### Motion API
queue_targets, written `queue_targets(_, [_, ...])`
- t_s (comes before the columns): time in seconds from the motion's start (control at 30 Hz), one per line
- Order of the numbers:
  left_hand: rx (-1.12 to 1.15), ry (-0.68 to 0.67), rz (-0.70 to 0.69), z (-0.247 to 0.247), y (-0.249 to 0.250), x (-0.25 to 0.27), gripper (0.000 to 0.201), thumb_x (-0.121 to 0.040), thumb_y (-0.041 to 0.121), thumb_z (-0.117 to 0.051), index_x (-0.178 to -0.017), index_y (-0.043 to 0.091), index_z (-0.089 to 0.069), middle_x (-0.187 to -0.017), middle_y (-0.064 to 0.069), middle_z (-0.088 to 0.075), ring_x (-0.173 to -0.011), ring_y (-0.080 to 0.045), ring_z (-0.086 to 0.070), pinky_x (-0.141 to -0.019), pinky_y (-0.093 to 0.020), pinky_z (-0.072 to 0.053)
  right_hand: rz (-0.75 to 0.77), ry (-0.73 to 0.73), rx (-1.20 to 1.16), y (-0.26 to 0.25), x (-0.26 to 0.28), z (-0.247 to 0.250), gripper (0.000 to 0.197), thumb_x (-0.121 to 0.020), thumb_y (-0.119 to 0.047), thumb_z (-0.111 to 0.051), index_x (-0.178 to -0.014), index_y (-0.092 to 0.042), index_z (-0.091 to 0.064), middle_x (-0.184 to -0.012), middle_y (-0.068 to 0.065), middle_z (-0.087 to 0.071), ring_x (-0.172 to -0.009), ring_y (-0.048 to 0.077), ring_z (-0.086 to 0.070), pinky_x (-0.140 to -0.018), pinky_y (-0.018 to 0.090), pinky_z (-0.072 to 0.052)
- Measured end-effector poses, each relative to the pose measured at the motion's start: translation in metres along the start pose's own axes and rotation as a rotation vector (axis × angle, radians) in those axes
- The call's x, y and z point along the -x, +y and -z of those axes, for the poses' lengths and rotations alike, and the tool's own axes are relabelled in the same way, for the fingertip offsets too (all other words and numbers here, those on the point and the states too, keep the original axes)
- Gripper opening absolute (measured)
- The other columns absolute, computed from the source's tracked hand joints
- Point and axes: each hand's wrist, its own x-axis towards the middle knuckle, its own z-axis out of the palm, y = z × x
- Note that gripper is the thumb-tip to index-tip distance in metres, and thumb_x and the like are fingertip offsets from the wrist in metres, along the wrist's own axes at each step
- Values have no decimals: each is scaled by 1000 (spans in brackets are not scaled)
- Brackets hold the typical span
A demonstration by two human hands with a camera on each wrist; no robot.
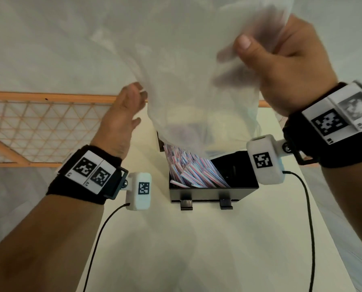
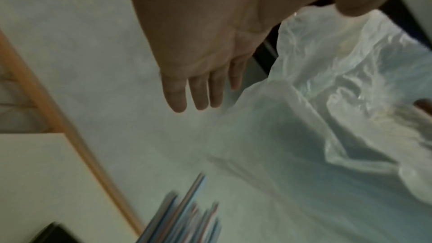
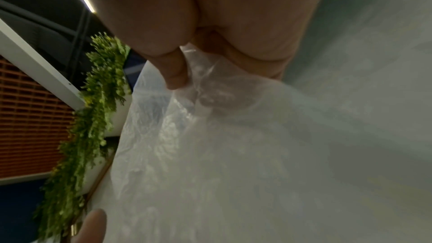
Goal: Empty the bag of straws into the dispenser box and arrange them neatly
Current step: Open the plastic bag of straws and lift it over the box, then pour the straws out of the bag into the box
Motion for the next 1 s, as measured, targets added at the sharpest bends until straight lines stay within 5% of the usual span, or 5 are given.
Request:
queue_targets(0.17, [-267, 310, -331, -6, 42, 22, 50, -73, 55, -70, -111, 22, -68, -100, 5, -71, -81, -10, -62, -78, -33, -52, 117, 5, -34, -20, -4, 6, 31, -101, -14, -51, -106, 15, -58, -98, 29, -66, -78, 34, -72, -65, 40, -60])
queue_targets(0.37, [-420, -78, -458, -39, 42, 48, 140, -56, 18, -100, -160, 18, -6, -148, 14, -48, -88, -9, -71, -53, -25, -57, 1, -7, -376, -21, 2, -20, 29, -99, -14, -49, -86, 10, -59, -80, 28, -62, -72, 46, -66, -67, 60, -56])
queue_targets(0.57, [-547, 16, -504, -37, 33, 40, 19, -80, 10, -73, -91, 25, -70, -76, 8, -72, -70, -5, -67, -68, -30, -58, -236, 84, -211, 0, 10, -31, 44, -82, -37, -69, -95, 4, -58, -91, 28, -62, -72, 42, -67, -66, 63, -56])
queue_targets(0.73, [-478, 53, -576, -32, 38, 45, 26, -84, 7, -68, -81, 32, -71, -80, 3, -71, -79, -7, -67, -72, -32, -55, 201, 134, 368, 15, 26, -20, 75, -83, -28, -72, -146, -10, -35, -140, -3, -42, -119, 20, -53, -71, 32, -57])
queue_targets(1.0, [-508, -144, -656, -49, 40, 63, 44, -80, 40, -75, -120, 27, -61, -140, -11, -40, -137, -14, -41, -111, -29, -40, -108, -273, -111, 16, 52, -59, 47, -97, -32, -44, -77, 9, -55, -65, 17, -47, -64, 17, -51, -67, 33, -45])
